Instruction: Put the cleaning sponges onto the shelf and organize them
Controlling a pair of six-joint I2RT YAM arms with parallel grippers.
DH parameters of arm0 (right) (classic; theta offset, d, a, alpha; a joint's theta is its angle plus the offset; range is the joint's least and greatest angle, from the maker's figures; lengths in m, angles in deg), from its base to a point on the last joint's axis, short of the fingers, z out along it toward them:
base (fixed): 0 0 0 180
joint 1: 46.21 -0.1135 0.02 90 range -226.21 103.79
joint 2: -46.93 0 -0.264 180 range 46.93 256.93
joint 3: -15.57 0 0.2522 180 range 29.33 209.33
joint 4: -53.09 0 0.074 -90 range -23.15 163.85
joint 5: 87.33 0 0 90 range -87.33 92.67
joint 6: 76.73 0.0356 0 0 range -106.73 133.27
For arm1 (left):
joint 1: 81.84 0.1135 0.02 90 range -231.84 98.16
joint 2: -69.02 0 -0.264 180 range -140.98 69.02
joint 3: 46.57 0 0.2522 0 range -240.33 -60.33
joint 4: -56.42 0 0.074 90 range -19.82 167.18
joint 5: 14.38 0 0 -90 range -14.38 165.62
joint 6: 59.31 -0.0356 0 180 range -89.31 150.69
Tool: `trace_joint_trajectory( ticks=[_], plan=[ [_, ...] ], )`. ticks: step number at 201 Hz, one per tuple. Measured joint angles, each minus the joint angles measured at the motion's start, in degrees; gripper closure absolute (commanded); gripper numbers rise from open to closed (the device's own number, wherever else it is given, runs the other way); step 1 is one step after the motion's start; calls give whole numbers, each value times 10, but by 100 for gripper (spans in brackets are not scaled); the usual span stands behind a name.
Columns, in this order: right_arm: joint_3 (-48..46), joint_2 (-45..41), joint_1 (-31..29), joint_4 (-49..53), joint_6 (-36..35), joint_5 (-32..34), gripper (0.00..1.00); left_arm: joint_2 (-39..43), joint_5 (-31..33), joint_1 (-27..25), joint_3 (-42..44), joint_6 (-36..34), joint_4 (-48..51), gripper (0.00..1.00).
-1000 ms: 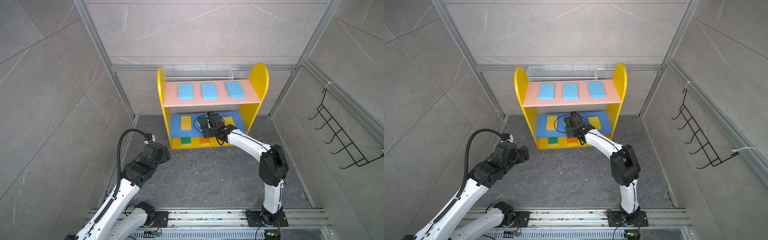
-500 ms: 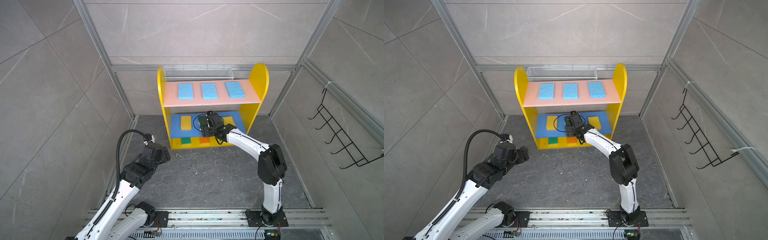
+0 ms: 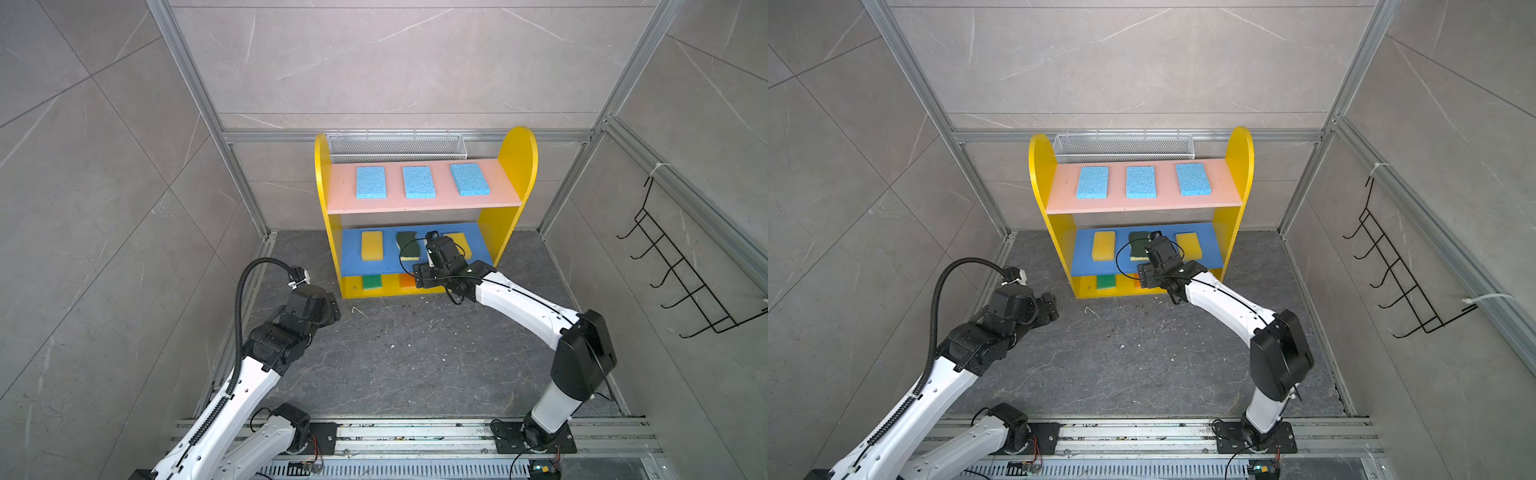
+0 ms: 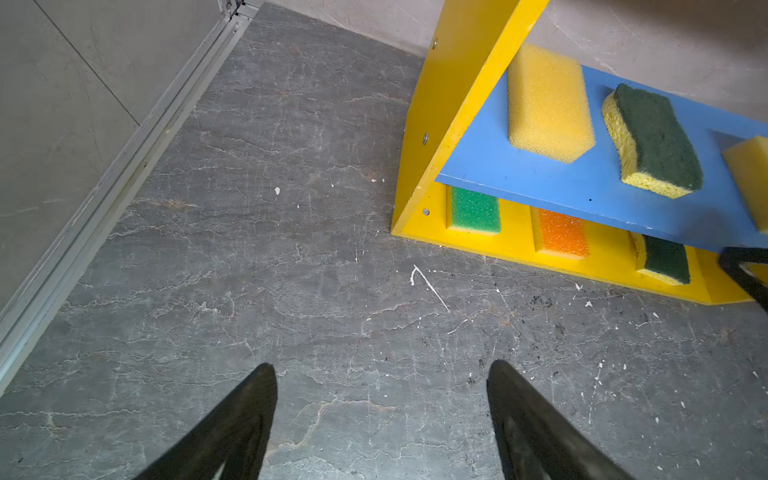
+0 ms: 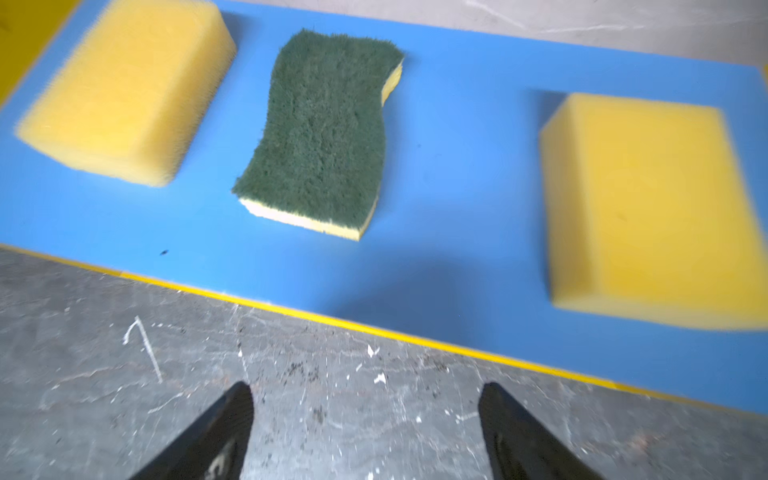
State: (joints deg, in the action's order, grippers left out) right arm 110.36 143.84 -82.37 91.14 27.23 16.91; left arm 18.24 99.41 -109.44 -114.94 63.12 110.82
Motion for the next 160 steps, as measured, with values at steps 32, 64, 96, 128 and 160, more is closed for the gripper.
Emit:
trace_joint_trajectory(
  ticks=[32,64,96,128,160],
  plan=[
    [-62,-100,0,20,-1,14,8,-28,8,0,1,-25,-9,13],
    [-116,-187,5,47,-7,36,6,-30,25,0,19,-53,-37,8],
    [-178,-264,57,62,-14,27,4,-30,69,9,42,-71,-55,0],
    [-244,-325,142,53,-23,14,3,-35,117,56,66,-71,-78,0],
    [-305,-343,228,7,-13,-3,3,-26,123,141,136,-76,-136,0]
  ],
)
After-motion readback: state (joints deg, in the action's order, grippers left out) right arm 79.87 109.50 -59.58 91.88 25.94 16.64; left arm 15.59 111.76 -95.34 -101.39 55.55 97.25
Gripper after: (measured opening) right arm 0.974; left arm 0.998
